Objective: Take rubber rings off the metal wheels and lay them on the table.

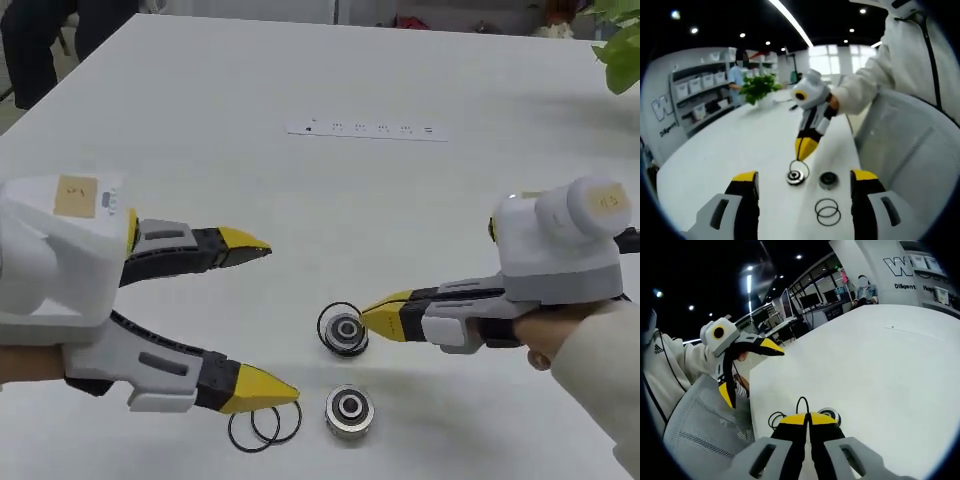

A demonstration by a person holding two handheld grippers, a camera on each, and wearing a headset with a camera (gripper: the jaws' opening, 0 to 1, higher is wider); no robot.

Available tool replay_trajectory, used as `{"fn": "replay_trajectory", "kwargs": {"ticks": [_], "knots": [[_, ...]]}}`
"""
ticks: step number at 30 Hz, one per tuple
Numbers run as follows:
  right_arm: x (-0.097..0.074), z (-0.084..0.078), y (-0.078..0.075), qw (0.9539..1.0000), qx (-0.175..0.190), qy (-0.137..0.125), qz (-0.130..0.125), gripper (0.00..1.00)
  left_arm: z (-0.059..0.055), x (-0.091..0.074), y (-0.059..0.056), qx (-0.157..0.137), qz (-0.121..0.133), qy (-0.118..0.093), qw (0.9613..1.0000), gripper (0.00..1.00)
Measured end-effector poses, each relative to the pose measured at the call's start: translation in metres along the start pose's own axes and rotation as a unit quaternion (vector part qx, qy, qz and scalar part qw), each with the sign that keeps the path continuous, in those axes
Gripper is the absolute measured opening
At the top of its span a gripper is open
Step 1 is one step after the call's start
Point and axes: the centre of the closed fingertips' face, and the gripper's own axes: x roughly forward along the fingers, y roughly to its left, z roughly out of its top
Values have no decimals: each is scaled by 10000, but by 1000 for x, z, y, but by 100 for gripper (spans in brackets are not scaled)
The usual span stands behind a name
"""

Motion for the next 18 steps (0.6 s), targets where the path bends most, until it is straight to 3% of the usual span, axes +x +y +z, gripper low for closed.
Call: {"fn": "replay_trajectory", "kwargs": {"ticks": [8, 18], "knots": [[2, 2, 12, 9999, -69, 71, 118, 0, -5, -18, -1, -79, 183, -2, 9998, 78], [9, -1, 25, 9992, -143, 232, 286, 0, -19, -40, -6, -267, 403, 33, 9988, 80]]}}
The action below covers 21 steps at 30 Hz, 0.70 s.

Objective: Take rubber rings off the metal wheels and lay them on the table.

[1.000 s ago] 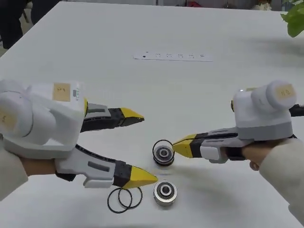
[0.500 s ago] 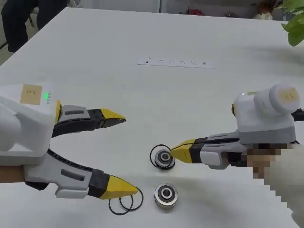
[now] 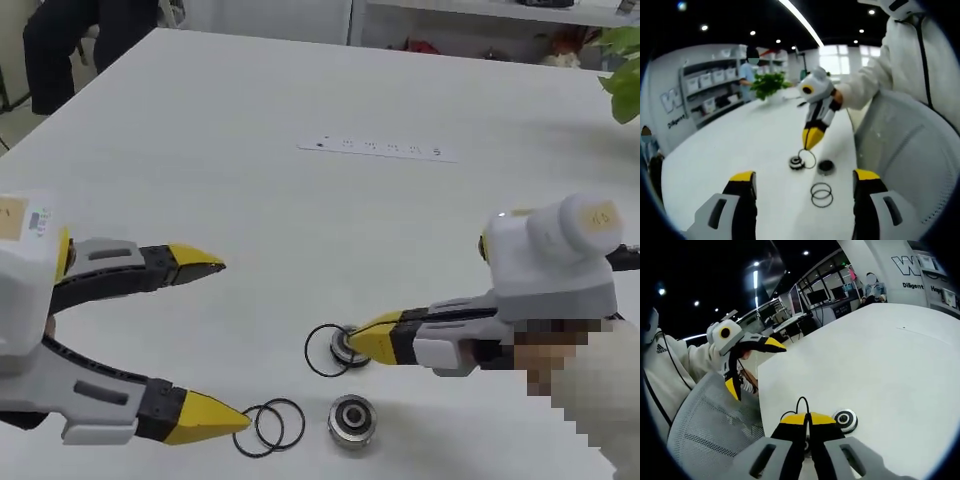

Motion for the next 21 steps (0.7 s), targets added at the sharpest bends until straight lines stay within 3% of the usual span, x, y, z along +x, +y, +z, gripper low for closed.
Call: {"fn": "replay_trajectory", "kwargs": {"ticks": [13, 21], "knots": [[13, -7, 17, 9994, -85, 283, 174, 0, -22, -16, -10, -254, 217, 90, 9994, 83], [22, -15, 19, 9984, -130, 497, 234, 0, -29, -26, -13, -452, 326, 61, 9984, 84]]}}
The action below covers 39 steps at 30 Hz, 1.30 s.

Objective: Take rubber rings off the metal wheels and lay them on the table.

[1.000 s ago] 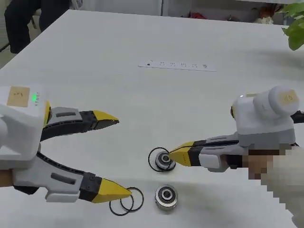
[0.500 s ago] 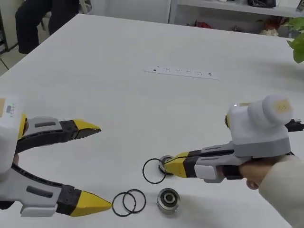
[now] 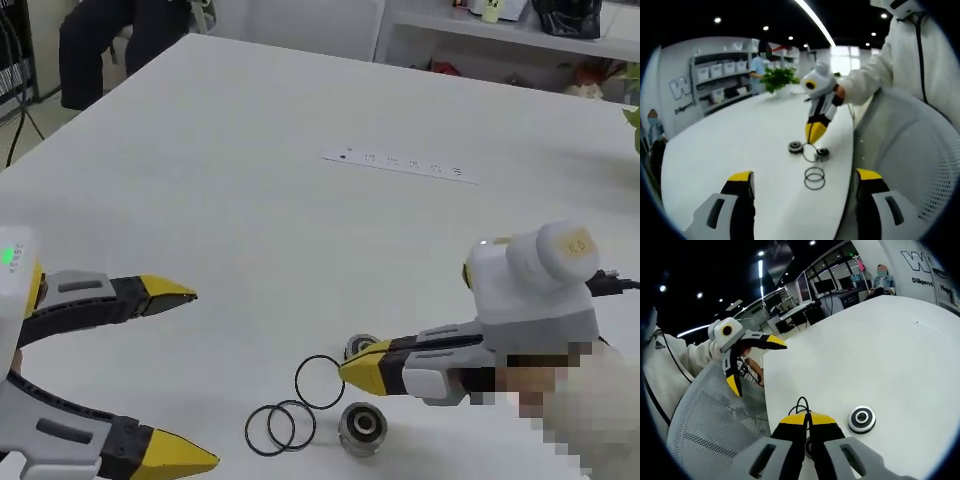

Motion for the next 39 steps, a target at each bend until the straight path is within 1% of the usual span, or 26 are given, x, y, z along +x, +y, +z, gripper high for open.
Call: {"fn": "replay_trajectory", "kwargs": {"ticks": [5, 7, 10, 13, 21, 28, 33, 39], "knots": [[7, -5, -1, 9999, -30, 138, 18, 0, -4, -4, -1, -105, 32, 11, 9999, 84], [9, -8, -5, 9998, -78, 197, -39, 0, -6, -4, -1, -137, 43, 14, 9999, 84], [11, -12, -9, 9996, -44, 282, -57, 0, -9, -5, -1, -191, 68, 12, 9998, 84], [13, -16, -12, 9993, -29, 370, -65, 0, -10, -5, 0, -200, 84, -1, 9998, 84], [19, -21, -18, 9988, 12, 485, -79, 0, -12, -3, 3, -256, 102, 2, 9996, 84], [20, -24, -23, 9985, 75, 524, -125, 0, -15, -1, 5, -287, 82, 41, 9995, 84], [20, -24, -27, 9985, 129, 510, -138, 0, -15, 2, 7, -341, 68, 22, 9994, 84], [22, -24, -28, 9986, 147, 500, -131, 0, -16, 3, 6, -375, 38, 32, 9993, 83]]}}
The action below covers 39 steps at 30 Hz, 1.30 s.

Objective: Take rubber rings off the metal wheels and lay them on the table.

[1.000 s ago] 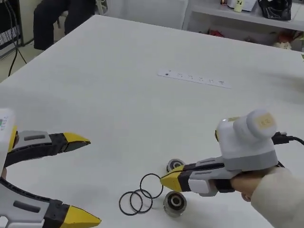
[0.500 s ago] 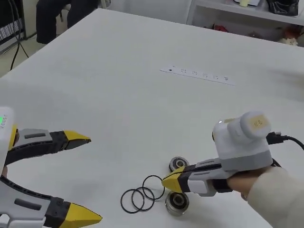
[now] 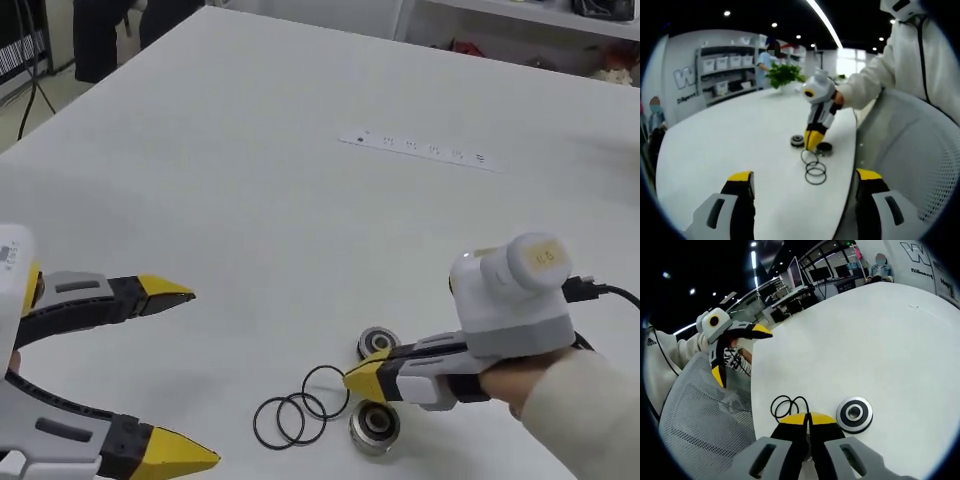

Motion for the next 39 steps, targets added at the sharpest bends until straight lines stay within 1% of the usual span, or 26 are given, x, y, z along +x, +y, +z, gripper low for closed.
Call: {"fn": "replay_trajectory", "kwargs": {"ticks": [7, 17, 24, 28, 33, 39], "knots": [[1, 0, -2, 10000, 3, 6, -7, 0, -1, 0, 2, -32, 19, 15, 10000, 83], [-3, 1, -4, 10000, 28, -39, -35, 0, -1, 1, 3, -24, 20, 26, 10000, 83], [-9, 3, -3, 9999, -16, -91, -67, 0, -1, 1, 2, -15, 19, 53, 10000, 83], [-13, 5, -2, 9998, -34, -147, -89, 1, 1, 1, 4, -7, 55, 38, 10000, 83], [-19, 9, -2, 9996, -51, -230, -122, 1, 4, 1, 3, 29, 41, 33, 10000, 83], [-27, 10, -3, 9993, -15, -328, -159, 2, 8, -2, 5, 93, 58, 37, 9999, 83]]}}
